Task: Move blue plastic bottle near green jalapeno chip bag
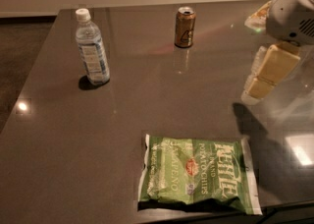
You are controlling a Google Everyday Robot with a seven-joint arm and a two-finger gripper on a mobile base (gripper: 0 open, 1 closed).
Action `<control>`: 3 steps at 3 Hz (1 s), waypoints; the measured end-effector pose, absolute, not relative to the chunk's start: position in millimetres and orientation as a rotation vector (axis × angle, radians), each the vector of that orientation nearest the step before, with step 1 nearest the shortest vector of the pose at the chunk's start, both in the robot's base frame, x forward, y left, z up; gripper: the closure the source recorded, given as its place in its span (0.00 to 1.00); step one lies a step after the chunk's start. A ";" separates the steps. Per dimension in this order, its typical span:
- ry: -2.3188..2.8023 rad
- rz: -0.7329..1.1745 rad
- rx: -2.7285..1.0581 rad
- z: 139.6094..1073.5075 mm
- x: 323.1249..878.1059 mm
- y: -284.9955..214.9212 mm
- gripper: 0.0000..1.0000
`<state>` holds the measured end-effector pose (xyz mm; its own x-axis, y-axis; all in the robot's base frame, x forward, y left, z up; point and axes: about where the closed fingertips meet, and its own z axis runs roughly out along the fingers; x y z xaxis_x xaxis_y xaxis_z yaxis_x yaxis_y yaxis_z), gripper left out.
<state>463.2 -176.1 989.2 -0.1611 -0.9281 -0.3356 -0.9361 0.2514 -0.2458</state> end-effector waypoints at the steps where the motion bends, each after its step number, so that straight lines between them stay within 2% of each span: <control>1: 2.055 0.085 -1.664 995.1 483.8 -143.7 0.00; 3: 1.972 0.210 -1.599 997.7 514.4 -72.3 0.00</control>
Offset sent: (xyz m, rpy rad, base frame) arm 0.0622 0.1098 0.0094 0.2413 -0.0511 0.0382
